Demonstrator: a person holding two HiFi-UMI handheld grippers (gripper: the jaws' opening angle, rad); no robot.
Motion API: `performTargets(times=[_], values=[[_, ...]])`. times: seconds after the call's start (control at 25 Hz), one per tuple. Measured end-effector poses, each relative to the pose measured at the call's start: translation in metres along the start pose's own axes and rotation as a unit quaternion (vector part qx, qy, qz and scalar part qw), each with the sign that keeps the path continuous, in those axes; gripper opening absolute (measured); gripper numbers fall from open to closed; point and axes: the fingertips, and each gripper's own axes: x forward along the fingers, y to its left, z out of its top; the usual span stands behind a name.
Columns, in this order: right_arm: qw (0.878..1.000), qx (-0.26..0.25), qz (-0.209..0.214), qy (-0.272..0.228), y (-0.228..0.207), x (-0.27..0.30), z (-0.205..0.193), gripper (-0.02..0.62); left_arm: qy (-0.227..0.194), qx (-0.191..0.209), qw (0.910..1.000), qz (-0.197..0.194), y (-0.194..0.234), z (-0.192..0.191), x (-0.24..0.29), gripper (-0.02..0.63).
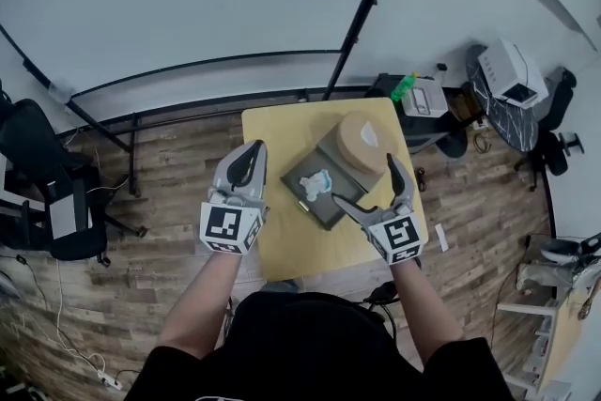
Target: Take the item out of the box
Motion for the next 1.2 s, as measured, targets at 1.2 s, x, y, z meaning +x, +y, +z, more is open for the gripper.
performTargets(times=[1.2], values=[[0.926,-0.246,0.238,0.159,0.001,0.089,-0.071,0.598,0.016,-0.003,0.9978,0.064,0.008,-0.013,0.018,-0.002]])
